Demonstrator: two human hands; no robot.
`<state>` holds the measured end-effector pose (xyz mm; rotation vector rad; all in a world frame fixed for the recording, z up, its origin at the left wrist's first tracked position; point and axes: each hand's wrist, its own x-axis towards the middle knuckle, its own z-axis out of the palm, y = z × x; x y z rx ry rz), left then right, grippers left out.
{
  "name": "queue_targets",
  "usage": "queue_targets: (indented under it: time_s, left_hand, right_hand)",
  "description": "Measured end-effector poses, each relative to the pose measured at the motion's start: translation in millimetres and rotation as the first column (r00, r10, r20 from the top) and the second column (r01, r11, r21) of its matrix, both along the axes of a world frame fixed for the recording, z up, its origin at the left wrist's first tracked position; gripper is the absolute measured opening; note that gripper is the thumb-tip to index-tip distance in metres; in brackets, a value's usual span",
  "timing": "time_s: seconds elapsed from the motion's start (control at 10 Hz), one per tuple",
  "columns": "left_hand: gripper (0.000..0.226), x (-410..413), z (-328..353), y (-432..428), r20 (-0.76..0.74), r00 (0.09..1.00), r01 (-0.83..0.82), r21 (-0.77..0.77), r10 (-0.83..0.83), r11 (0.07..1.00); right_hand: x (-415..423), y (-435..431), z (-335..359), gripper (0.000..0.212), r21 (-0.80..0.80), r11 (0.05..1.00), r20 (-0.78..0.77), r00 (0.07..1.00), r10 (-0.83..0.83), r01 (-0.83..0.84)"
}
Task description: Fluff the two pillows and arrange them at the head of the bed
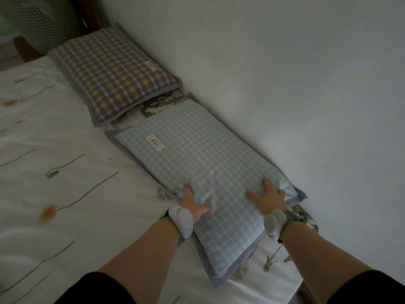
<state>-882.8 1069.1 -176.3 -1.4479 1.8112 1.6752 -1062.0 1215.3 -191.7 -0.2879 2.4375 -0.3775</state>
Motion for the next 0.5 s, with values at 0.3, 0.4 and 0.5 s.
queue_targets:
  time_s: [0.3, 0.4, 0.5]
  left_hand:
    - [0.050, 51, 35, 18, 0.234, 0.876, 0.434, 0.004, -0.423, 0.901]
    - [0.045, 78, 65, 16, 0.274, 0.878, 0.428, -0.079, -0.393, 0.900]
    - [0.044, 115, 96, 11, 0.280, 0.908, 0.348, -0.090, -0.312, 0.933]
  right_hand:
    - [15, -4, 22, 0.064, 0.193, 0.920, 0.096, 0.940, 0.327, -0.340]
    - [53, -7, 50, 0.059, 0.158, 0.886, 0.117, 0.899, 0.421, -0.436]
    - [95, -8, 70, 0.056, 0.137, 0.838, 0.114, 0.849, 0.516, -0.528]
